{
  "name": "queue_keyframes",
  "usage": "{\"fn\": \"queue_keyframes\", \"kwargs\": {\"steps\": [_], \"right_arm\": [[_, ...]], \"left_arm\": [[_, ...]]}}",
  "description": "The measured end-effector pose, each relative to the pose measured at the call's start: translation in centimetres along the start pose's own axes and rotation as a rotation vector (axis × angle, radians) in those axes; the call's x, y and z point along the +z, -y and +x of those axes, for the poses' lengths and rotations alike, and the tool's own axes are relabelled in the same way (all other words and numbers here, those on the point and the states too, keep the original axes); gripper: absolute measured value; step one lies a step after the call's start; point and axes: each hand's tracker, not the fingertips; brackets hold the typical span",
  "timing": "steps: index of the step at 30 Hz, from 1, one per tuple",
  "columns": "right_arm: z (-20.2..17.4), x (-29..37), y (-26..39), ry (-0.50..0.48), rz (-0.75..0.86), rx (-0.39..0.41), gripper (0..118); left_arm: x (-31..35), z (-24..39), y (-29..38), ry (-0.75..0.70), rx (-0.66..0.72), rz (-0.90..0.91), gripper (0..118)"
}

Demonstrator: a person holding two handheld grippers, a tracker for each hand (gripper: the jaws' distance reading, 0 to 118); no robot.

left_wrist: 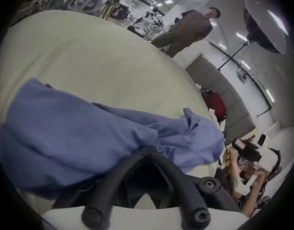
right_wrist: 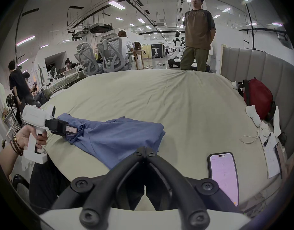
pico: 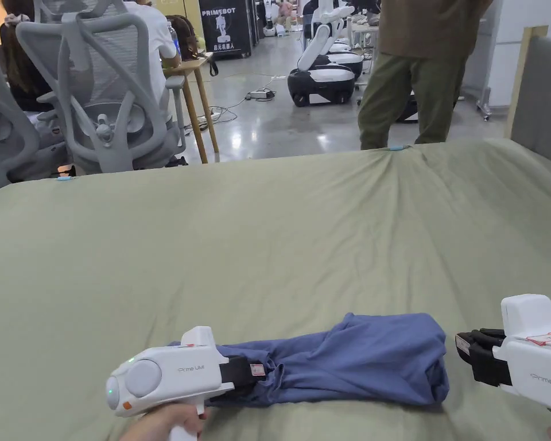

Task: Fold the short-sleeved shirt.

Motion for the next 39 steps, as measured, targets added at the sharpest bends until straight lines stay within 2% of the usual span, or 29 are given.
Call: {"fn": "queue_keyframes", "kwargs": {"steps": [4, 7, 12, 16, 20, 21, 22, 24, 25, 27, 30, 36, 38, 39], "right_arm": [[0.4, 0.2, 0.1, 0.007, 0.003, -0.009, 0], [0.9, 0.2, 0.2, 0.010, 0.005, -0.011, 0], [0.4, 0.4, 0.0, 0.001, 0.016, -0.006, 0], [-0.6, 0.3, -0.4, -0.021, 0.029, 0.002, 0], [-1.2, -0.3, -0.3, -0.043, 0.039, 0.005, 0], [-1.4, -0.4, -0.3, -0.047, 0.036, 0.006, 0], [-1.8, -0.5, -0.4, -0.053, 0.034, 0.008, 0], [-2.3, -0.7, -0.4, -0.060, 0.026, 0.016, 0], [-2.4, -0.8, -0.4, -0.064, 0.022, 0.023, 0], [-2.6, -0.8, -0.4, -0.071, 0.016, 0.038, 0], [-2.7, -0.5, -0.4, -0.069, 0.014, 0.045, 0], [-2.0, -0.3, -0.2, -0.046, 0.008, 0.036, 0], [-2.0, -0.3, -0.2, -0.037, 0.006, 0.037, 0], [-2.0, -0.3, -0.2, -0.035, 0.004, 0.037, 0]], "left_arm": [[-1.2, -0.4, -0.4, -0.012, 0.005, 0.003, 0], [0.7, 0.9, -0.6, -0.019, -0.011, 0.001, 0], [9.4, 1.3, -1.1, 0.139, 0.006, 0.182, 0], [13.7, -2.8, -2.1, 0.042, -0.009, 0.250, 0], [15.2, -4.8, -1.7, -0.033, 0.043, 0.241, 0], [15.0, -4.8, -1.5, -0.018, 0.051, 0.249, 11], [14.9, -5.2, -1.5, -0.008, 0.076, 0.259, 38], [14.4, -5.9, -1.5, 0.035, 0.117, 0.259, 113], [13.8, -6.9, -1.8, 0.041, 0.124, 0.242, 118], [13.0, -7.5, -2.0, 0.059, 0.132, 0.237, 104], [11.9, -6.3, -1.9, 0.050, 0.148, 0.209, 103], [8.8, -8.1, -1.9, 0.095, 0.234, 0.130, 91], [8.7, -7.8, -1.5, 0.101, 0.229, 0.136, 77], [8.7, -7.6, -1.4, 0.080, 0.222, 0.136, 61]]}}
